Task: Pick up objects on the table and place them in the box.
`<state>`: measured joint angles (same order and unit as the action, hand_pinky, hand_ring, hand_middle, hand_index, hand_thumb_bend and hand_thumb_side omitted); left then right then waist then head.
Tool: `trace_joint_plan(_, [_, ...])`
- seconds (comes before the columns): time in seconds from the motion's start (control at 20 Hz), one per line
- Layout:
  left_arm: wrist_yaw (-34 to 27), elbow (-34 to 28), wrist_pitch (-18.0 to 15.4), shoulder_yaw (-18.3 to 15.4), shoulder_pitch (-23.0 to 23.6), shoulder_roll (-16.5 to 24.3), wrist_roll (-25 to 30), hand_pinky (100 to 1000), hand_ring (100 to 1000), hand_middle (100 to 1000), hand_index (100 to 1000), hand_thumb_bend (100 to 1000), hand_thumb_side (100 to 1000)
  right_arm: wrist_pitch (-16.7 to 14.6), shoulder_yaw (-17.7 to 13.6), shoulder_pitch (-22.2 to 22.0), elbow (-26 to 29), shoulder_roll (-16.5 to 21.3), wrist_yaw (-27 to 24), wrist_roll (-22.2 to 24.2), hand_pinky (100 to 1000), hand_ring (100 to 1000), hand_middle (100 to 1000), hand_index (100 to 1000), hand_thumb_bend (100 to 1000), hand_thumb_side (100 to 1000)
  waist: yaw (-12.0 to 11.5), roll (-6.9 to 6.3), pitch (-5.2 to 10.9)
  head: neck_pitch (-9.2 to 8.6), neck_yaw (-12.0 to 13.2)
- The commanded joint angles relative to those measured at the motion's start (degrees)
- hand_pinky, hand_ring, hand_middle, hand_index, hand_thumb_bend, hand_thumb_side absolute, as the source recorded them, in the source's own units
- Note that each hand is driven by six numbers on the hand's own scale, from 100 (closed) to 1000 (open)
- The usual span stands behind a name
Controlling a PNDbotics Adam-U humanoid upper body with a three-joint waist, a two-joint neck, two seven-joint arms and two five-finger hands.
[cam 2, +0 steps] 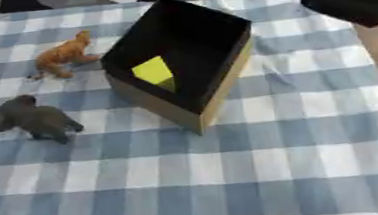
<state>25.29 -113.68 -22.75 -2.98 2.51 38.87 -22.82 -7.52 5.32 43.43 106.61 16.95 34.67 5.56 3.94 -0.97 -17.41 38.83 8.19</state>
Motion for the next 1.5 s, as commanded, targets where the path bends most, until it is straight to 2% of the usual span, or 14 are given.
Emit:
trace_joint_plan(0.05, [2.86, -0.91, 1.04, -1.43, 0.89, 6.15, 1.07, 738, 771, 733, 892, 100, 697, -1.01, -0.7, 0.0, 0.51, 1.78, -3.06, -2.1, 1000, 951, 761, 893, 100, 675, 0.12, -0.18, 1.22, 0.19, -1.27])
trace_joint_plan(0.3, [7.12, -0.91, 3.67, -2.59, 1.4, 13.08, 4.36, 754, 793, 744, 900, 100, 675, -1.13, -1.82, -0.91, 0.24, 2.72, -7.33, -1.47, 1000, 952, 760, 896, 100, 676, 0.27, -0.21, 1.34, 0.21, -1.76])
trace_joint_plan(0.45, [9.7, -0.91, 4.76, -3.19, 0.37, 16.82, 6.39, 764, 806, 750, 906, 100, 614, -0.99, -2.31, -1.06, 0.53, 3.05, -9.9, -0.61, 1000, 952, 760, 895, 100, 677, 0.15, -0.17, 1.49, 0.21, -1.77])
trace_joint_plan(0.7, [14.0, -0.91, 5.75, -2.6, -2.72, 21.08, 10.38, 779, 829, 758, 915, 113, 580, -0.76, -2.96, -1.11, 1.07, 3.58, -14.2, 0.71, 1000, 952, 759, 894, 100, 677, 0.14, -0.07, 1.63, 0.06, -1.1])
trace_joint_plan(0.85, [16.93, -0.91, 6.37, -1.54, -4.96, 23.42, 13.37, 788, 844, 768, 927, 230, 588, -0.54, -3.43, -1.04, 1.26, 4.01, -17.93, 1.66, 1000, 952, 758, 893, 100, 677, 0.21, 0.02, 1.63, 0.05, -0.67])
trace_joint_plan(1.0, [19.67, -0.91, 7.46, -0.17, -7.74, 24.93, 18.97, 792, 852, 773, 939, 294, 611, 0.8, -5.93, -0.93, 1.26, 6.49, -34.05, 5.89, 1000, 952, 757, 894, 100, 677, 0.33, 0.05, 1.7, 0.03, -0.26])
trace_joint_plan(1.1, [19.63, -0.91, 8.23, 0.64, -9.43, 25.83, 23.41, 803, 861, 778, 950, 349, 647, 1.6, -7.2, -0.97, 1.4, 7.11, -38.8, 8.24, 1000, 952, 757, 893, 100, 677, 0.43, 0.03, 1.75, -0.05, 0.0])
trace_joint_plan(1.2, [18.87, -0.91, 8.95, 1.25, -10.88, 26.57, 28.41, 810, 866, 782, 954, 414, 678, 2.08, -7.79, -1.0, 1.55, 7.2, -40.53, 9.4, 1000, 952, 756, 893, 100, 677, 0.52, 0.0, 1.82, -0.12, 0.19])
trace_joint_plan(1.35, [17.59, -0.91, 9.49, 1.65, -12.7, 27.41, 34.12, 827, 881, 795, 968, 542, 793, 2.54, -7.97, -1.08, 1.68, 7.07, -41.19, 10.07, 1000, 951, 755, 894, 100, 678, 0.57, -0.09, 1.92, -0.18, 0.29])
trace_joint_plan(1.5, [16.83, -0.91, 8.98, 2.11, -13.95, 28.12, 38.97, 853, 901, 815, 981, 627, 868, 2.85, -7.89, -1.17, 1.77, 6.78, -41.37, 10.51, 1000, 951, 754, 895, 100, 679, 0.54, -0.21, 1.96, -0.16, 0.36])
